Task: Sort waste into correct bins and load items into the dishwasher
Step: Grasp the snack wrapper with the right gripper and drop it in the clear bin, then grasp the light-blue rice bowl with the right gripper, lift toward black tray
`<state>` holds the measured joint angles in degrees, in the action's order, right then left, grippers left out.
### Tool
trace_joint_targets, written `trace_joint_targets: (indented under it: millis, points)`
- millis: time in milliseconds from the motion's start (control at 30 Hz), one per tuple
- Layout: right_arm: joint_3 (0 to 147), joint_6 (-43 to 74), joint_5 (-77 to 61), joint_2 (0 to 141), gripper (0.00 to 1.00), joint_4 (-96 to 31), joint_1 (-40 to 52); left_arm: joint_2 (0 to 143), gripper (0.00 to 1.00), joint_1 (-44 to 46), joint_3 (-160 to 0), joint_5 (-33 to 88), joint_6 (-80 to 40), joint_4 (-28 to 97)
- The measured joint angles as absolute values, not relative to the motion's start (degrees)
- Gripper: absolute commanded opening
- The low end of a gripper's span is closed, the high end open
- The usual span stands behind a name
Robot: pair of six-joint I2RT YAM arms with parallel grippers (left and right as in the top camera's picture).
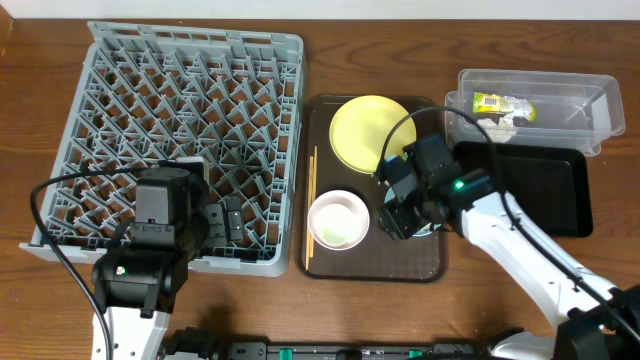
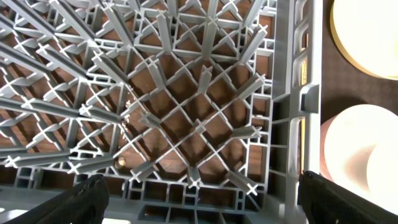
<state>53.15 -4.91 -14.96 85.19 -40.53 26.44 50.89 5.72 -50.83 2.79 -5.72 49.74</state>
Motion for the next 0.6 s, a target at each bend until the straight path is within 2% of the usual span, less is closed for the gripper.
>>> trace_joint_targets:
  millis: [267, 567, 600]
  points:
    - [46.4, -2.5, -11.9, 85.2, 0.39, -31.9, 28.6, 50.9, 0.98, 5.7, -50.8, 2.8, -5.7, 50.0]
    - [42.4, -1.5, -10.8, 85.2, 0.31, -28.3, 28.9, 50.9, 0.98, 5.7, -50.8, 2.8, -5.7, 50.0]
    - [42.2, -1.5, -10.8, 85.2, 0.28, -28.3, 28.9, 50.9, 0.98, 5.7, -50.8, 2.8, -5.7, 49.9]
